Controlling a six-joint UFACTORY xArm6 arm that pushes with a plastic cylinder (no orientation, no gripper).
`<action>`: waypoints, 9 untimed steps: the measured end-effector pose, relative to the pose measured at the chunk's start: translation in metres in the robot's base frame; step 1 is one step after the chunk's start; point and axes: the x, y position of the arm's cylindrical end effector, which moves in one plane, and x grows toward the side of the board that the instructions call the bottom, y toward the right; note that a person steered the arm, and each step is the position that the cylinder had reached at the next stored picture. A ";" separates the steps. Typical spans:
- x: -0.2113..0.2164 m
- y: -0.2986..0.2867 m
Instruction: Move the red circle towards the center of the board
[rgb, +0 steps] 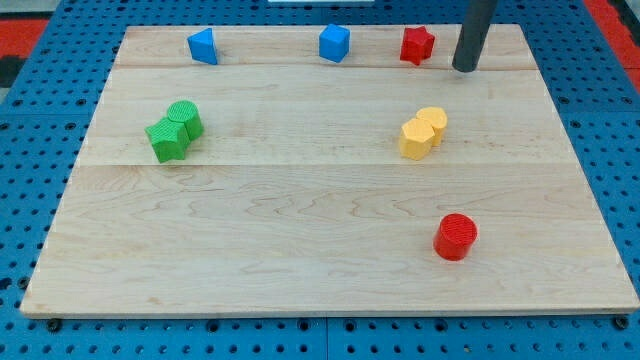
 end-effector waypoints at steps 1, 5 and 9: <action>0.009 -0.012; 0.255 0.036; 0.237 -0.231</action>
